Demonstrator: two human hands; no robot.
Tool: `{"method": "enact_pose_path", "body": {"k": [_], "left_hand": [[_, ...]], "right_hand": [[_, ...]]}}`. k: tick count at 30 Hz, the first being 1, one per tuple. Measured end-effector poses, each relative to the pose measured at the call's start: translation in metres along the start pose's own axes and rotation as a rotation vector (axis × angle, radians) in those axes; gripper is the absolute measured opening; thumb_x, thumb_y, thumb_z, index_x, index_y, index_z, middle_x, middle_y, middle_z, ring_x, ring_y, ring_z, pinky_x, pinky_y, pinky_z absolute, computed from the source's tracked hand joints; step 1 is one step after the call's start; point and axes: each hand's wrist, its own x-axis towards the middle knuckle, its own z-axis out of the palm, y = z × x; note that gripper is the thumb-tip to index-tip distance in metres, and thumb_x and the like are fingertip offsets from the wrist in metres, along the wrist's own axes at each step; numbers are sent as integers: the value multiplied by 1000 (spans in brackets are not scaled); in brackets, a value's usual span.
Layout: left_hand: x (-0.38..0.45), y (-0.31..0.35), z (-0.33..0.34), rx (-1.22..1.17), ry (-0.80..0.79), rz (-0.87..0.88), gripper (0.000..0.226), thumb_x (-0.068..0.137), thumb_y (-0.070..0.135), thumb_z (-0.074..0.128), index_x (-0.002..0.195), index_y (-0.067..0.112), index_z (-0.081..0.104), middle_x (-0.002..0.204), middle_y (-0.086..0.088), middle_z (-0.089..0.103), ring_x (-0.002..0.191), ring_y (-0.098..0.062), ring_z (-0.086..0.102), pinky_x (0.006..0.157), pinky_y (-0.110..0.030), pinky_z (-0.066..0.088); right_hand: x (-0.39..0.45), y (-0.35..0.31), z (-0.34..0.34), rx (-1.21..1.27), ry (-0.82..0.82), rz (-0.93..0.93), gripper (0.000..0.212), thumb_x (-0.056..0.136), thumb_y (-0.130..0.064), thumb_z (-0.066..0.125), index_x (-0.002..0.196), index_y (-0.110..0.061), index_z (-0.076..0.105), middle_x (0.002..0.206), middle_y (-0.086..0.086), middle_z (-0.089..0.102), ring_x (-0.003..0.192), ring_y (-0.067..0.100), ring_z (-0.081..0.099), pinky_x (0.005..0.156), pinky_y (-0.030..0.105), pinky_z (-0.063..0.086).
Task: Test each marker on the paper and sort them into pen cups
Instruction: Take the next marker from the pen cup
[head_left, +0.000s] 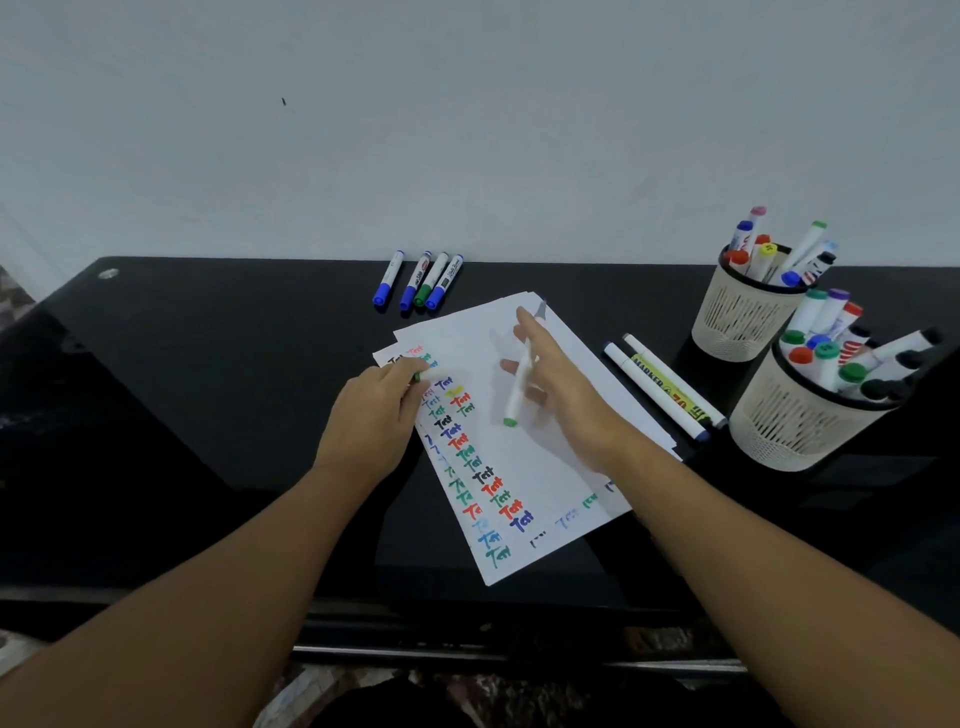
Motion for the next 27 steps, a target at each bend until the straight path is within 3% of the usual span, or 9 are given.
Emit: {"method": "enact_pose_path", "body": {"k": [2, 4, 7, 11, 13, 18, 27], "left_hand": [[1, 1, -1, -8, 4, 3, 32, 106, 35, 49, 133, 21, 59, 113, 0, 68, 93, -14, 59, 79, -32, 46], [1, 3, -1, -12, 5, 5, 32, 106, 35, 48, 133, 21, 59, 109, 1, 69, 87, -11, 57, 74, -30, 46], [1, 4, -3, -20, 5, 0, 31, 107, 35, 47, 133, 21, 58, 103, 1, 68, 84, -12, 57, 70, -32, 49], [0, 5, -3, -27, -10, -15, 33, 107, 36, 46, 135, 22, 56, 105, 1, 67, 86, -11, 57, 72, -32, 50], [0, 5, -3, -24, -9, -11, 33, 106, 37, 47, 135, 23, 56, 106, 2, 68, 86, -10, 56, 72, -31, 48], [1, 5, -3, -13, -14, -1, 35, 106, 37, 48, 137, 22, 56, 109, 2, 68, 86, -7, 53, 72, -27, 44], [-1, 8, -6, -39, -15, 66, 32, 106, 30, 52, 135, 20, 60, 118, 1, 69, 89, -11, 54, 79, -30, 44]], "right_hand": [[3, -9, -4, 3, 82, -10, 40, 107, -32, 47, 147, -40, 49, 154, -3, 47, 101, 11, 73, 104, 39, 53], [7, -15, -9, -171, 73, -3, 38, 110, -24, 48, 145, -40, 47, 137, 0, 61, 76, 11, 72, 90, 36, 59], [9, -15, -15, -639, -18, -39, 39, 107, -25, 54, 139, -37, 36, 126, -5, 69, 86, 15, 69, 87, 41, 57], [15, -12, -22, -1094, -31, -79, 17, 105, -33, 55, 123, -33, 54, 111, -6, 70, 87, 18, 61, 68, 35, 50], [17, -11, -22, -1118, -22, -113, 19, 106, -35, 54, 125, -36, 58, 107, -7, 67, 87, 16, 59, 65, 33, 47], [21, -5, -17, -1096, -35, -161, 20, 105, -38, 54, 124, -40, 60, 108, -7, 67, 93, 17, 60, 76, 40, 54], [25, 1, -20, -1088, -50, -208, 22, 105, -38, 55, 125, -42, 61, 105, -10, 65, 93, 15, 59, 81, 37, 49]]}}
